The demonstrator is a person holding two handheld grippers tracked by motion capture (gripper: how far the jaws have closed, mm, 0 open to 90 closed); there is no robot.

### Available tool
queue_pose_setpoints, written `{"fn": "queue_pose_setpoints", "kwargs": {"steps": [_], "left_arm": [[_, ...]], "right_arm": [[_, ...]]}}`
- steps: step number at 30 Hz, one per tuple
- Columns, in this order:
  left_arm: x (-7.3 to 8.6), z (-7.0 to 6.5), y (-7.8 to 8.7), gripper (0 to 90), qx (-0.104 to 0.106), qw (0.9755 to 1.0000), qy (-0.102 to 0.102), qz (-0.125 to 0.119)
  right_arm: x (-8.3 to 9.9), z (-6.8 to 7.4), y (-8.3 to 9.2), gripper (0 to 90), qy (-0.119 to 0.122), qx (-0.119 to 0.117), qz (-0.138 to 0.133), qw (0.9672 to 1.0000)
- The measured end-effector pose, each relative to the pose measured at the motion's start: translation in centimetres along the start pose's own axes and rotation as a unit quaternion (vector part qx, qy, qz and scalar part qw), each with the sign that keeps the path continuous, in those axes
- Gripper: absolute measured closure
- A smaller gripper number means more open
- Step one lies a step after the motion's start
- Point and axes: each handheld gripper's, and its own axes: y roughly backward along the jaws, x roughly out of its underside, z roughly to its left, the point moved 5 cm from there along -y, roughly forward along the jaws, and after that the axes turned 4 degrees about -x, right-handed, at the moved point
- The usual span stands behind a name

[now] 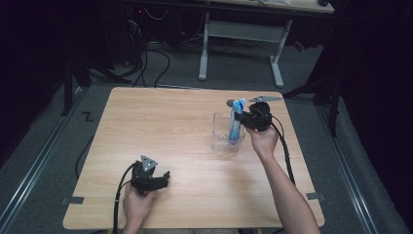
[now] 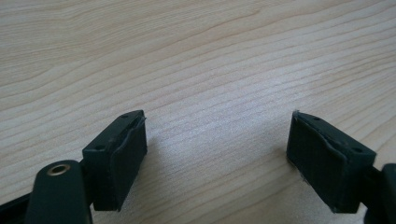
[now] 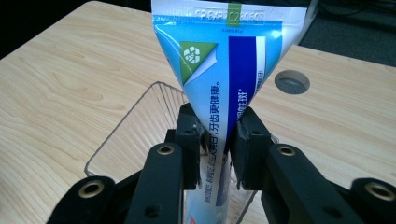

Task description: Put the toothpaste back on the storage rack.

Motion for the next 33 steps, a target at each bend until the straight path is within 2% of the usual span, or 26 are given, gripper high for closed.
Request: {"fn": "queue_pose_setpoints", "kwargs": {"steps": [5, 9, 15, 22, 25, 33], "left_arm": [[0.0, 0.0, 0.0, 20.5, 0.000, 1.0000, 0.000, 0.000], [0.0, 0.0, 0.0, 20.5, 0.000, 1.0000, 0.000, 0.000], [0.0, 0.0, 0.0, 20.5, 0.000, 1.0000, 0.000, 0.000], [0.0, 0.0, 0.0, 20.5, 0.000, 1.0000, 0.001, 0.000], [0.0, 0.0, 0.0, 20.5, 0.000, 1.0000, 0.001, 0.000], [0.0, 0.0, 0.0, 20.5, 0.000, 1.0000, 0.000, 0.000]], "right_arm": [[-0.1, -0.2, -0.2, 73.9, -0.002, 0.007, 0.002, 1.0000], [0.0, -1.1, -0.3, 73.8, -0.019, 0.012, 0.001, 0.9997], [0.1, -1.1, -0.3, 71.5, -0.010, 0.021, 0.007, 0.9997], [0.3, -1.3, -0.3, 65.8, -0.004, 0.035, 0.014, 0.9993], [0.4, -1.3, -0.3, 59.1, 0.004, 0.046, 0.016, 0.9988], [0.2, -1.2, 0.5, 49.6, 0.004, 0.044, 0.007, 0.9990]]}}
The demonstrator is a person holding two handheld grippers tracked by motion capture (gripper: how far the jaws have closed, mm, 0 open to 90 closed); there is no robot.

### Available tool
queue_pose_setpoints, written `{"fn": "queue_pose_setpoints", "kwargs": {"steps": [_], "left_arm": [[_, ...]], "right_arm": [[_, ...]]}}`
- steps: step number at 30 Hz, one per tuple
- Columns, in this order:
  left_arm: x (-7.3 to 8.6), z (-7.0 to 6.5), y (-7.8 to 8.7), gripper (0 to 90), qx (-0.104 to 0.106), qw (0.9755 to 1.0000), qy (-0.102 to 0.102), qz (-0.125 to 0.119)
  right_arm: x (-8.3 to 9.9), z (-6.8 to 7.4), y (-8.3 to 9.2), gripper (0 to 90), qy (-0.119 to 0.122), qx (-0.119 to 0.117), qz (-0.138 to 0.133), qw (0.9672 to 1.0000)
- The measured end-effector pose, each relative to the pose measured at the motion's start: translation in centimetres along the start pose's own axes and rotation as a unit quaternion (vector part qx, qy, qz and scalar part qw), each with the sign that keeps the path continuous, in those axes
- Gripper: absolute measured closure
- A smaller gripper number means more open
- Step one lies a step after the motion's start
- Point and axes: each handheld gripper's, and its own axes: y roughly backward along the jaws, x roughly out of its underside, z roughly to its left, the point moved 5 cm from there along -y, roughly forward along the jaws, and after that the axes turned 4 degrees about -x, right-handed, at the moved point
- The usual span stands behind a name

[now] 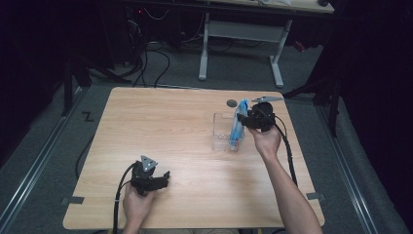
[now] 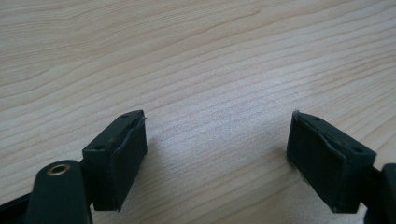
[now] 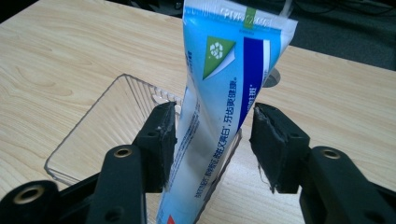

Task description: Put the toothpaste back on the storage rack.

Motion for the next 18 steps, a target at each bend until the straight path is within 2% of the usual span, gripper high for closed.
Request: {"fn": "queue_pose_setpoints", "kwargs": {"steps": [11, 18], "left_arm": [[0.0, 0.0, 0.0, 20.5, 0.000, 1.0000, 0.000, 0.000], [0.0, 0.0, 0.0, 20.5, 0.000, 1.0000, 0.000, 0.000]], "right_arm": [[-0.2, -0.2, 1.3, 46.5, 0.003, 0.001, -0.011, 0.9999], [-0.2, -0.1, 2.6, 46.5, 0.005, -0.007, -0.018, 0.9998]]}}
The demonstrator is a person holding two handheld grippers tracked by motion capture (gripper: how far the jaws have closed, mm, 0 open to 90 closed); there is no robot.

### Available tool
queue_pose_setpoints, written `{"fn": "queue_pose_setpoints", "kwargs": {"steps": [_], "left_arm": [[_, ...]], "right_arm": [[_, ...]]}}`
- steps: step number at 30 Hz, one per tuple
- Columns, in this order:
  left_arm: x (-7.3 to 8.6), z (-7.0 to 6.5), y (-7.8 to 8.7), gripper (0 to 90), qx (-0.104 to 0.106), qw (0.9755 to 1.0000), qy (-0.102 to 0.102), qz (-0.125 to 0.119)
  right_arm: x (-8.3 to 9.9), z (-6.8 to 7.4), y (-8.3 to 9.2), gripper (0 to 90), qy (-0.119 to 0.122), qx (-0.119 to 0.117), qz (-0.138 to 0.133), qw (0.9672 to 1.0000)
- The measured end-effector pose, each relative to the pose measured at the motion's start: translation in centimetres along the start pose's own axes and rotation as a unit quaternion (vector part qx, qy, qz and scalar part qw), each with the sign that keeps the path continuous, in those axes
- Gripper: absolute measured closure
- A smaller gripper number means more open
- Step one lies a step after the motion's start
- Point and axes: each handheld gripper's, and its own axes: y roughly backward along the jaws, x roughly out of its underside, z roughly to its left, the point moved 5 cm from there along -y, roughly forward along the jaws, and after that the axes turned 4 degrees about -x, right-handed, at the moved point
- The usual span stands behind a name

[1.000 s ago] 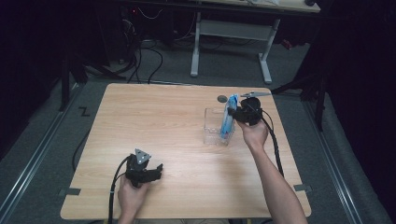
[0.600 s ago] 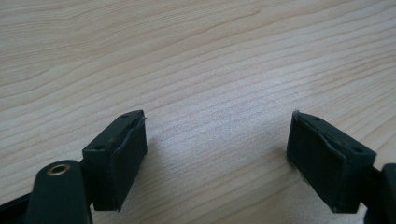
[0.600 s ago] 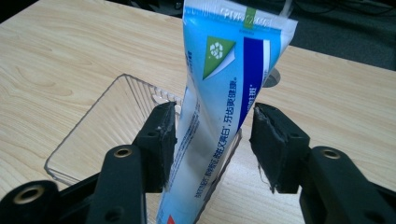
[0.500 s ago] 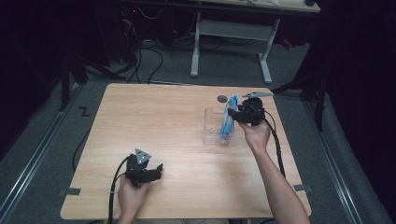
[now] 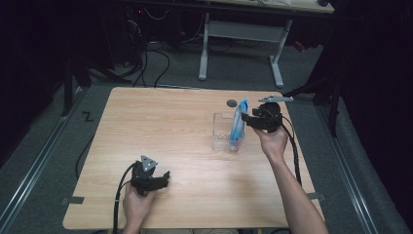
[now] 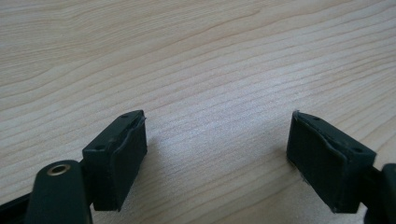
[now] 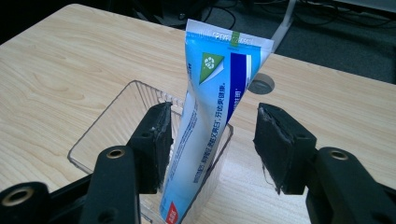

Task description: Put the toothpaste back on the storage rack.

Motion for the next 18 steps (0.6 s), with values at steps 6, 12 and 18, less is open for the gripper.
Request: {"fn": "queue_pose_setpoints", "kwargs": {"steps": [6, 12, 18], "left_arm": [[0.0, 0.0, 0.0, 20.4, 0.000, 1.0000, 0.001, 0.000], [0.0, 0.0, 0.0, 20.4, 0.000, 1.0000, 0.001, 0.000], [0.0, 0.0, 0.0, 20.4, 0.000, 1.0000, 0.000, 0.000]], "right_arm": [[0.1, -0.2, 0.5, 46.4, 0.001, 0.001, 0.000, 1.0000], [0.1, -0.2, 1.0, 46.5, 0.006, -0.003, -0.004, 1.0000], [0.1, -0.3, 1.7, 47.5, 0.008, -0.006, -0.008, 0.9999]]}}
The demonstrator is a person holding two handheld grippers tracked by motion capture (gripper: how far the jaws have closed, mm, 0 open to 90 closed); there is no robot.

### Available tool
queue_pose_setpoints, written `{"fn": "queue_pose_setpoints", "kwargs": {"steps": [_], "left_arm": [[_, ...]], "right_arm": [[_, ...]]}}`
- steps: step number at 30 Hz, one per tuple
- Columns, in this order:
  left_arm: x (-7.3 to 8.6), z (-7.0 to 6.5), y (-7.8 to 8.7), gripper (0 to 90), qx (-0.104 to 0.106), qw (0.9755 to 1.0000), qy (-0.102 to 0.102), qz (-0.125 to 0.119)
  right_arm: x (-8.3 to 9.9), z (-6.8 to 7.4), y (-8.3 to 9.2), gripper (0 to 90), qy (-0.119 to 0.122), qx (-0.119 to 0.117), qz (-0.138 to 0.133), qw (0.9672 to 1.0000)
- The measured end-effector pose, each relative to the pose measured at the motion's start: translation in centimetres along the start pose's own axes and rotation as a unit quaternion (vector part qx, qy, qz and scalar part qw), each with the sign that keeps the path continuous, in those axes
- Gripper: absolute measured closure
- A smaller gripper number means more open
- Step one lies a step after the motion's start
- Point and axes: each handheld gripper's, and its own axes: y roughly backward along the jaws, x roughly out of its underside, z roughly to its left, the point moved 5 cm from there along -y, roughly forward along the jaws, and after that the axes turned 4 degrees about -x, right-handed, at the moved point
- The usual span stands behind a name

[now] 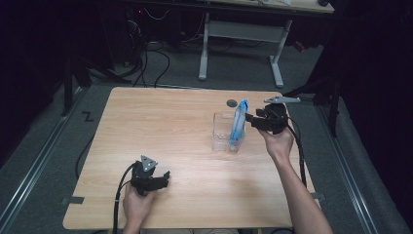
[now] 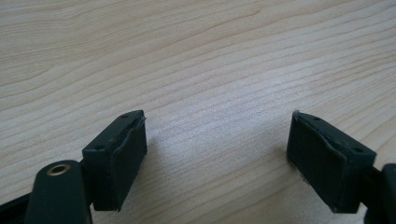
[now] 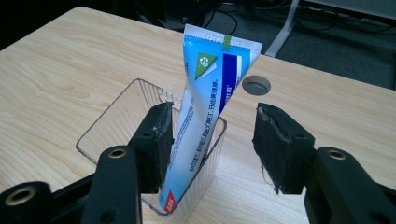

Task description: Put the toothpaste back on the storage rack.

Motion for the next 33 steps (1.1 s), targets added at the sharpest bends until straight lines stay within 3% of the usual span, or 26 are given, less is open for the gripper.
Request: {"fn": "queue_pose_setpoints", "kwargs": {"steps": [3, 16, 33], "left_arm": [[0.0, 0.0, 0.0, 20.4, 0.000, 1.0000, 0.000, 0.000], [0.0, 0.0, 0.0, 20.5, 0.000, 1.0000, 0.001, 0.000], [0.0, 0.0, 0.0, 20.4, 0.000, 1.0000, 0.000, 0.000]], "right_arm": [[0.2, -0.1, 0.4, 48.6, -0.002, 0.001, -0.014, 0.9999], [0.8, -0.5, 1.4, 44.1, -0.017, -0.030, -0.013, 0.9993], [0.8, -0.3, 3.0, 37.4, -0.007, -0.020, -0.024, 0.9995]]}}
